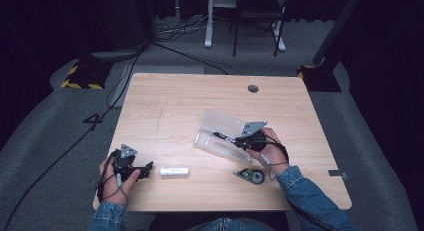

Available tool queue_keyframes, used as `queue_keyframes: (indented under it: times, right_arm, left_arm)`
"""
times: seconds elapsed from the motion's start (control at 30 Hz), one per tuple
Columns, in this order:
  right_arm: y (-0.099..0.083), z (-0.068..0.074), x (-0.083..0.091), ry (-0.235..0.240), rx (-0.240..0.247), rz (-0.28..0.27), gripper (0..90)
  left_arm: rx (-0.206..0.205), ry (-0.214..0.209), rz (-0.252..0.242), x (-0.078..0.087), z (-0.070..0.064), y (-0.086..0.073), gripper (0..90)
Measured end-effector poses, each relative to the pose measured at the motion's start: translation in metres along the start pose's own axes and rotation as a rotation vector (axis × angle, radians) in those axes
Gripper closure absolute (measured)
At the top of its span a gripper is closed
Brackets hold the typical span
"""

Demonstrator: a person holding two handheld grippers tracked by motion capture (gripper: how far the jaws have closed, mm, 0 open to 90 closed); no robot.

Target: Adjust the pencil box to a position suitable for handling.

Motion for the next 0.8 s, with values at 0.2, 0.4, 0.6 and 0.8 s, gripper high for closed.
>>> queue_keyframes:
  times: [0.2, 0.4, 0.6, 0.8]
  right_arm:
    - [-0.004, 0.001, -0.003, -0.002, 0.008, 0.020, 80.0]
    - [-0.007, 0.002, -0.007, -0.004, 0.018, 0.032, 80.0]
    - [-0.009, 0.002, -0.006, -0.023, 0.033, 0.058, 80.0]
    - [-0.011, 0.001, -0.009, -0.036, 0.045, 0.070, 80.0]
  left_arm:
    - [-0.002, -0.001, 0.000, 0.000, 0.000, 0.000, 11.3]
    - [0.002, 0.001, -0.001, 0.000, 0.000, 0.000, 11.3]
    - [-0.002, -0.001, 0.000, 0.000, 0.000, 0.000, 11.3]
    - [-0.002, -0.001, 0.000, 0.000, 0.000, 0.000, 11.3]
Point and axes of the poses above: each handheld gripper's, and its own axes: x roughly backward along the jaws, y roughly out of its top, z roughly to its left, the point moved 10 cm from there along -x, roughly forward along the jaws, and after that the axes turned 12 degrees about -z, right-handed, at the moved point
